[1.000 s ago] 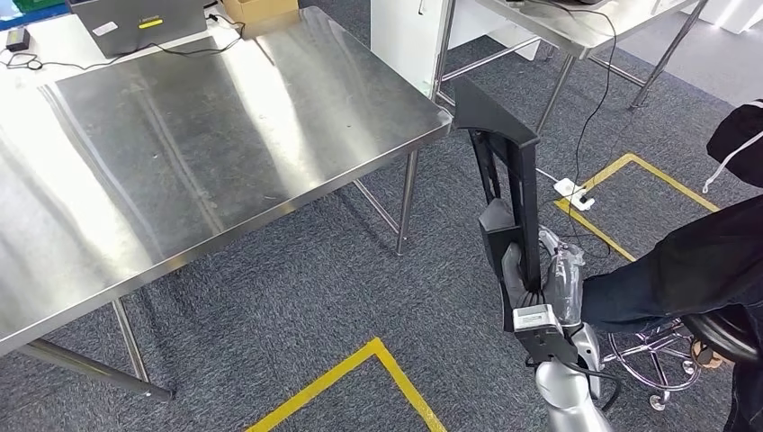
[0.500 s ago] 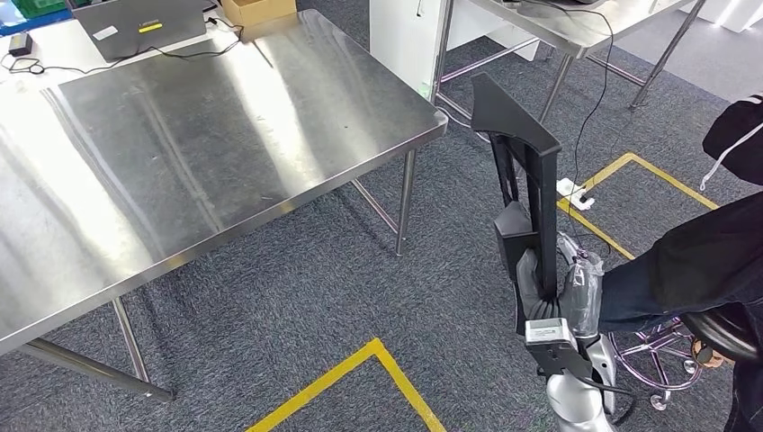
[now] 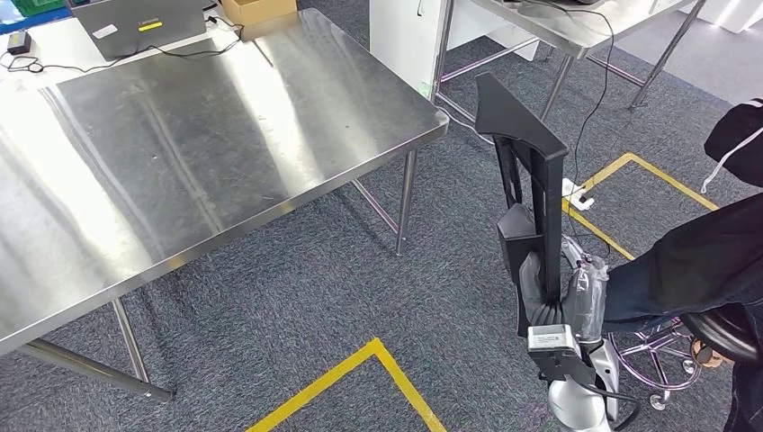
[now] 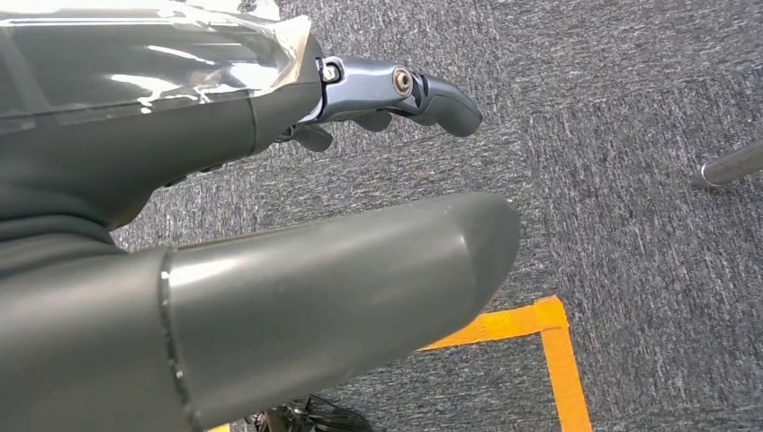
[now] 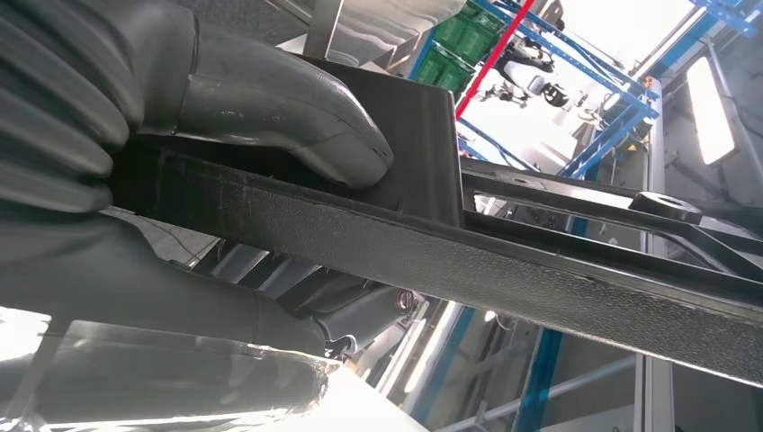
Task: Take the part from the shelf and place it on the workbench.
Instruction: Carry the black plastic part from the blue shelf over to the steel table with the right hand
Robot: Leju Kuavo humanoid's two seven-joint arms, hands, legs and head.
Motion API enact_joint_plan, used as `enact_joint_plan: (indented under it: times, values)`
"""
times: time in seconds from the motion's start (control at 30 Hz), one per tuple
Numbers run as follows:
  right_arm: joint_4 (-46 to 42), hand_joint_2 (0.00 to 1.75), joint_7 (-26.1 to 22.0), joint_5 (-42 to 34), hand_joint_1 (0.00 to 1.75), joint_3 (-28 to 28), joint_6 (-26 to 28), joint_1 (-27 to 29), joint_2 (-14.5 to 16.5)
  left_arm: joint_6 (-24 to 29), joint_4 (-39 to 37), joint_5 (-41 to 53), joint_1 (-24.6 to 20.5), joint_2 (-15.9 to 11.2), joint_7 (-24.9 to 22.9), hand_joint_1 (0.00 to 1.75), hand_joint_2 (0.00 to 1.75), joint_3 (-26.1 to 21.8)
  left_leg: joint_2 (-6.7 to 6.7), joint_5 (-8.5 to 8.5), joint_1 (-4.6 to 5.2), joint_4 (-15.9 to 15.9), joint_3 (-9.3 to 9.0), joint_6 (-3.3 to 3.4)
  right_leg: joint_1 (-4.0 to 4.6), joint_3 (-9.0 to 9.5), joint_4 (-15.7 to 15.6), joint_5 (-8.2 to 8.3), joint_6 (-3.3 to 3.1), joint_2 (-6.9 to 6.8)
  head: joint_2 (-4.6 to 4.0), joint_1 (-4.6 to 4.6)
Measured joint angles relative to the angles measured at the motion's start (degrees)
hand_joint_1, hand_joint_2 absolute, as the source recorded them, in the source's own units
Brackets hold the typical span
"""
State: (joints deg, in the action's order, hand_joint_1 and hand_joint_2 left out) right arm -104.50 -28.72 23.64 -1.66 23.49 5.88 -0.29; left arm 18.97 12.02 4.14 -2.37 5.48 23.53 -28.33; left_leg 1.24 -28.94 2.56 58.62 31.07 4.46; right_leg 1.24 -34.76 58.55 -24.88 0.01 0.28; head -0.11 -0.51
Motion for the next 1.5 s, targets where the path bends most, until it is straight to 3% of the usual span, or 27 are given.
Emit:
enact_joint_plan:
  times: [0.43, 0.6, 0.67, 0.77, 0.8, 0.83, 0.9, 0.93, 0.97, 1.0, 1.1, 1.17, 1.2, 1.27, 1.3, 1.33, 1.37, 1.43, 1.5]
  values:
    - [-0.04, 1.75, 0.12, -0.03, 1.75, 0.0, -0.28, 0.04, 0.09, -0.27, 0.0, -0.01, 0.0, -0.01, 0.43, 0.0, 0.0, -0.27, 0.0, -0.01, 0.04, 0.0, 0.02, 0.01, -0.08, 0.0, 0.0, 0.0, 0.01, 0.0, 0.0, -0.01]
    - [-0.15, 1.75, 0.42, 0.08, 1.75, -0.01, -0.66, 0.1, 0.31, -0.32, 0.03, 0.05, -0.02, -0.08, 0.51, 0.0, 0.0, -0.36, -0.04, 0.25, 0.02, -0.48, -0.24, 0.92, -0.27, -0.14, 0.03, 0.08, 0.6, 0.0, 0.0, -0.01]
    - [-0.28, 1.75, 0.49, 0.24, 1.75, -0.01, -0.82, 0.14, 0.38, -0.35, 0.06, 0.09, -0.06, -0.04, 0.51, 0.0, 0.0, -0.45, -0.1, 0.72, -0.41, -1.34, -0.78, 1.33, -0.27, -1.67, 3.01, -1.34, 0.62, 0.0, 0.0, 0.04]
    - [-0.32, 1.75, 0.62, 0.34, 1.75, -0.05, -1.05, 0.26, 0.42, -0.43, 0.07, 0.1, -0.07, 0.03, 0.51, 0.0, 0.0, -0.83, -0.17, 0.79, -0.7, -1.58, -0.98, 1.38, -0.99, -7.22, 13.99, -5.44, 0.76, -0.02, 0.0, 0.12]
    - [-0.32, 1.75, 0.66, 0.35, 1.75, -0.07, -1.15, 0.31, 0.42, -0.45, 0.07, 0.1, -0.05, 0.06, 0.5, 0.0, 0.0, -0.96, -0.16, 0.68, -0.76, -1.56, -1.05, 1.24, -1.35, -8.48, 16.29, -5.96, 1.16, -0.03, 0.0, 0.13]
    - [-0.31, 1.75, 0.68, 0.36, 1.75, -0.07, -1.25, 0.33, 0.42, -0.46, 0.07, 0.1, -0.04, 0.1, 0.49, 0.0, 0.0, -1.04, -0.14, 0.52, -0.87, -1.53, -1.19, 1.03, -1.7, -8.6, 16.34, -5.56, 1.78, -0.06, 0.0, 0.13]
    - [-0.31, 1.75, 0.68, 0.38, 1.75, -0.07, -1.33, 0.32, 0.42, -0.52, 0.07, 0.1, 0.0, 0.19, 0.47, 0.0, 0.0, -1.19, -0.05, -0.03, -1.2, -1.42, -1.79, 0.4, -2.44, -5.25, 9.66, -2.61, 3.33, -0.17, 0.0, 0.14]
    - [-0.28, 1.75, 0.68, 0.37, 1.75, -0.07, -1.35, 0.29, 0.43, -0.57, 0.07, 0.1, -0.01, 0.17, 0.46, 0.0, 0.0, -1.26, -0.01, -0.44, -1.24, -1.29, -2.07, -0.03, -2.71, -3.03, 5.53, -1.22, 3.82, -0.23, 0.0, 0.16]
    - [-0.27, 1.75, 0.68, 0.37, 1.75, -0.05, -1.38, 0.28, 0.44, -0.6, 0.07, 0.1, -0.02, 0.14, 0.45, 0.0, 0.0, -1.32, -0.01, -0.86, -1.23, -1.15, -2.27, -0.46, -2.87, -1.33, 2.37, -0.29, 3.9, -0.21, 0.0, 0.15]
    - [-0.26, 1.75, 0.72, 0.37, 1.75, -0.05, -1.4, 0.27, 0.45, -0.62, 0.07, 0.1, -0.06, 0.12, 0.44, 0.0, 0.0, -1.37, -0.01, -1.19, -1.17, -1.06, -2.36, -0.83, -2.93, -0.35, 0.62, 0.07, 3.67, -0.16, 0.0, 0.14]
    - [-0.27, 1.75, 0.84, 0.38, 1.75, -0.04, -1.44, 0.28, 0.47, -0.72, 0.08, 0.11, -0.18, 0.15, 0.41, 0.0, 0.0, -1.42, -0.07, -1.79, -1.38, -1.04, -2.49, -1.66, -2.83, 0.06, 0.04, -0.27, 2.37, 0.06, 0.0, 0.11]
    - [-0.28, 1.75, 0.83, 0.38, 1.75, -0.06, -1.44, 0.25, 0.49, -0.76, 0.1, 0.13, -0.25, 0.15, 0.4, 0.0, 0.0, -1.42, -0.34, -3.33, -1.73, 1.47, -1.47, -2.53, -3.1, 0.44, -0.08, -0.62, 1.6, 0.05, 0.0, 0.05]
    - [-0.28, 1.75, 0.83, 0.38, 1.75, -0.07, -1.44, 0.24, 0.5, -0.75, 0.11, 0.15, -0.28, 0.15, 0.4, 0.0, 0.0, -1.42, -0.52, -4.79, -1.94, 4.45, 0.04, -3.0, -3.2, 0.7, -0.11, -0.84, 1.22, -0.01, 0.0, 0.02]
    - [-0.27, 1.75, 0.83, 0.38, 1.75, -0.09, -1.44, 0.24, 0.52, -0.75, 0.11, 0.18, -0.23, 0.16, 0.4, 0.0, 0.0, -1.42, -0.77, -7.77, -2.38, 12.31, 4.73, -3.71, -3.11, 1.15, -0.11, -1.29, 0.66, -0.14, 0.0, -0.01]
    - [-0.26, 1.75, 0.83, 0.38, 1.75, -0.09, -1.44, 0.25, 0.52, -0.75, 0.11, 0.19, -0.17, 0.17, 0.4, 0.0, 0.0, -1.42, -0.82, -8.06, -2.61, 15.02, 6.79, -3.91, -3.07, 1.39, -0.1, -1.51, 0.54, -0.17, 0.0, -0.02]
    - [-0.25, 1.75, 0.83, 0.38, 1.75, -0.09, -1.44, 0.25, 0.53, -0.75, 0.11, 0.22, -0.11, 0.18, 0.4, 0.0, 0.0, -1.43, -0.85, -7.13, -2.81, 15.8, 7.98, -4.04, -3.07, 1.71, -0.1, -1.76, 0.51, -0.17, 0.0, -0.01]
    - [-0.24, 1.75, 0.83, 0.38, 1.75, -0.09, -1.44, 0.25, 0.53, -0.74, 0.11, 0.29, -0.08, 0.17, 0.4, 0.0, 0.0, -1.43, -0.89, -5.02, -2.98, 14.28, 8.01, -4.08, -3.07, 2.11, -0.1, -2.04, 0.55, -0.15, 0.0, -0.01]
    - [-0.24, 1.75, 0.83, 0.37, 1.75, -0.09, -1.44, 0.25, 0.53, -0.74, 0.1, 0.54, -0.07, 0.13, 0.39, 0.0, 0.0, -1.44, -1.04, 0.27, -3.13, 6.84, 5.47, -3.89, -3.06, 3.05, -0.13, -2.66, 0.87, -0.1, 0.0, 0.0]
    - [-0.25, 1.75, 0.76, 0.32, 1.75, -0.11, -1.44, 0.26, 0.52, -0.75, 0.1, 0.81, -0.13, 0.12, 0.33, 0.0, 0.0, -1.44, -1.13, 2.53, -2.9, 1.33, 3.2, -3.47, -2.82, 3.6, -0.16, -3.23, 1.45, -0.08, 0.0, 0.02]
